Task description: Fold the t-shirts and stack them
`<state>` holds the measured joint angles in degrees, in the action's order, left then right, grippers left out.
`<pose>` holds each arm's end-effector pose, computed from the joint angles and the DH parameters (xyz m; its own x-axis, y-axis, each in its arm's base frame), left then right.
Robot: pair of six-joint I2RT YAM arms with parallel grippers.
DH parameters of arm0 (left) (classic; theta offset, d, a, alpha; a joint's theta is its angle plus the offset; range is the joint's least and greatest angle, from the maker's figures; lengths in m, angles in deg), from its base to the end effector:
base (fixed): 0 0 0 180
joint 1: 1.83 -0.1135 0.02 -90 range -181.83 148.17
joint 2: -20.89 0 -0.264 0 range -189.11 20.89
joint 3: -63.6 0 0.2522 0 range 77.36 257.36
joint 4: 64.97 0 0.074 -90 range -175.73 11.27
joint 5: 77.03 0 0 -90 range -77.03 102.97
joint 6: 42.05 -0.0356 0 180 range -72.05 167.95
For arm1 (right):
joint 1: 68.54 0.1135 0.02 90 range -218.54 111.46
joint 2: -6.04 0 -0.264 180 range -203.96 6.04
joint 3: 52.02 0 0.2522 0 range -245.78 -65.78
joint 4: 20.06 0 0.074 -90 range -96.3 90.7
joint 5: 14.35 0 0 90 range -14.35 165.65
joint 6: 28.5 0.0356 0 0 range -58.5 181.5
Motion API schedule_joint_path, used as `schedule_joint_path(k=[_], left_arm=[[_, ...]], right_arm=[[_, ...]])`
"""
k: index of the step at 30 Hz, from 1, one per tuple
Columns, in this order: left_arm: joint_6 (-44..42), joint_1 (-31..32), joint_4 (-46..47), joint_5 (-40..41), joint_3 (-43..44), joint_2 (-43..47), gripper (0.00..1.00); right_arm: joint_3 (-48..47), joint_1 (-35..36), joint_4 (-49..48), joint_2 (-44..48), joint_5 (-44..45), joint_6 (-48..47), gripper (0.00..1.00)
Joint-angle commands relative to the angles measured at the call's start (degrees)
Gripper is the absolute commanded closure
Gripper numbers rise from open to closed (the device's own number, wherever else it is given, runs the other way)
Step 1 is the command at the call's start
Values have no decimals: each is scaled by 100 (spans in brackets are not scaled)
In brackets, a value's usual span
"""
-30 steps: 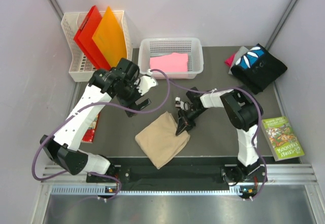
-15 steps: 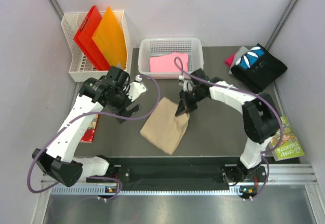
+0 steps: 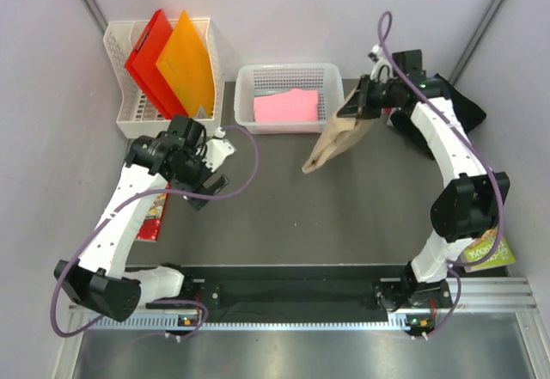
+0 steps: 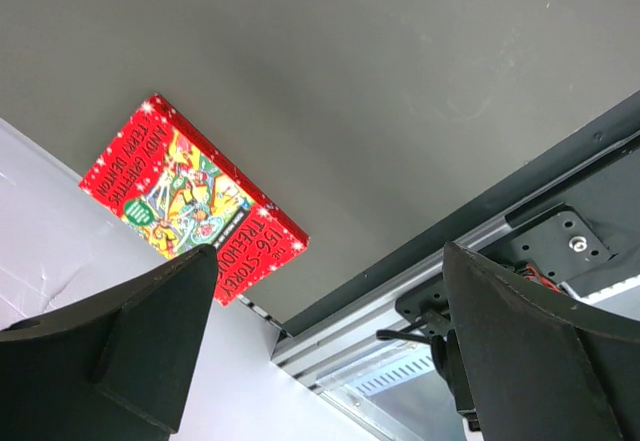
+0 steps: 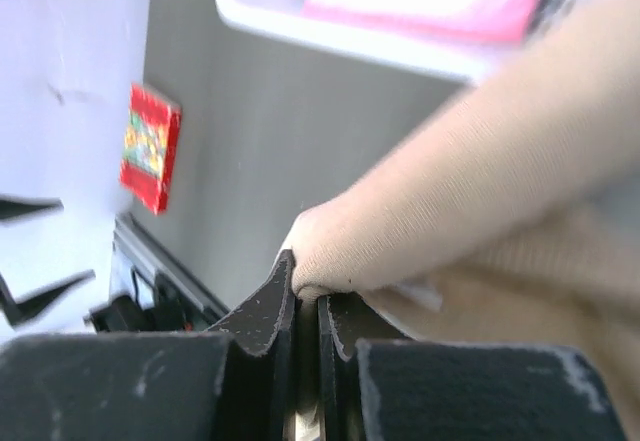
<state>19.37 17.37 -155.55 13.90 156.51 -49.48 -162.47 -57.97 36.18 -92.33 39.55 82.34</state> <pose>0.1940 -0.0669 0.3572 -0.6146 0.7205 -0.3212 0.7027 0.6850 0.1921 0.3685 0.0901 0.3559 -0.8406 0.1356 -0.5244 -0.2832 0.7153 0.6388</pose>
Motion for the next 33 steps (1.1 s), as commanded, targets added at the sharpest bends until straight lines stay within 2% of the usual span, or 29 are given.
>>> schedule_joint_path(k=[1, 5, 13, 18, 27, 33], left_arm=[[-8, -39, 70, 214, -163, 321, 1], [-8, -48, 44, 232, -330, 445, 1], [10, -57, 158, 215, -796, 656, 1], [1, -75, 211, 250, -946, 700, 1], [-16, -189, 316, 206, -1253, 752, 1], [-60, -276, 527, 180, -1534, 762, 1]], right_arm=[[-920, -721, 41, -112, -161, 305, 100], [-1308, -1573, -213, -217, -310, 666, 100], [-1915, -2418, -266, -648, -389, 1018, 100], [-2117, -2595, -486, -1140, -389, 1185, 100], [-3066, -2894, -784, -1949, -556, 1791, 100], [-3347, -3043, -2023, -2098, -978, 2905, 100]])
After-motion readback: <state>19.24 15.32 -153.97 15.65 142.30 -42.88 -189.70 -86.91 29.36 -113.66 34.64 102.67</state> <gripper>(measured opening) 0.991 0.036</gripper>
